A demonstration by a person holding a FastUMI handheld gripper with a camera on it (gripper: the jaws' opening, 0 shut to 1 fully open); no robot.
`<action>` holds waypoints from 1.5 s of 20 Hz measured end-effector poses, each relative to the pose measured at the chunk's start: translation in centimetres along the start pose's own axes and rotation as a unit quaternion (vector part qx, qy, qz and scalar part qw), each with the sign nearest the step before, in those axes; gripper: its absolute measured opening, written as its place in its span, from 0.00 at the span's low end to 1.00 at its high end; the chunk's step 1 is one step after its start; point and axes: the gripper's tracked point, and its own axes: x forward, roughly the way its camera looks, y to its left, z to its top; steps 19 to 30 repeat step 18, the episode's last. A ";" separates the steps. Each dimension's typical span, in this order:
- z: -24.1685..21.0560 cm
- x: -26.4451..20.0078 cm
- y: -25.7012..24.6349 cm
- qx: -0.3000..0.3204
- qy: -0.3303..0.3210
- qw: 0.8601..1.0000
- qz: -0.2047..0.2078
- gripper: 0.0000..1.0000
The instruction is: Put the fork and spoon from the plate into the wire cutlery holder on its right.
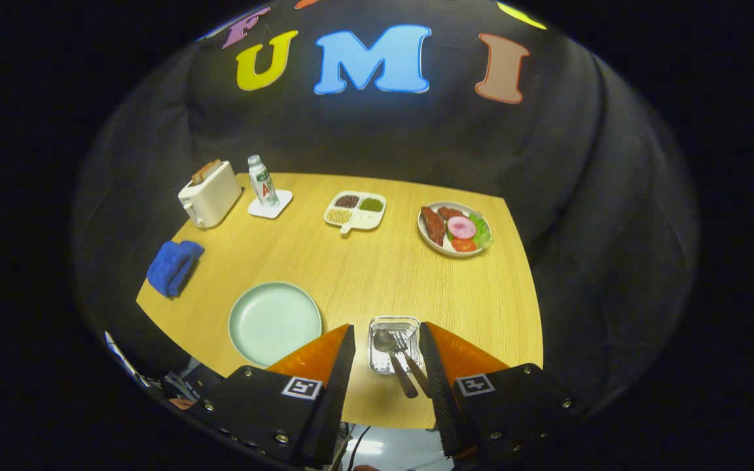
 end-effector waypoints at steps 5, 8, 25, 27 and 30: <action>3.1 -2.6 4.4 0.010 -0.119 0.993 0.009 0.67; 4.9 -4.3 6.4 0.021 -0.176 0.984 0.000 0.77; 7.5 -10.4 10.1 0.012 -0.340 0.936 -0.086 0.79; 7.5 -10.4 10.1 0.012 -0.340 0.936 -0.086 0.79; 7.5 -10.4 10.1 0.012 -0.340 0.936 -0.086 0.79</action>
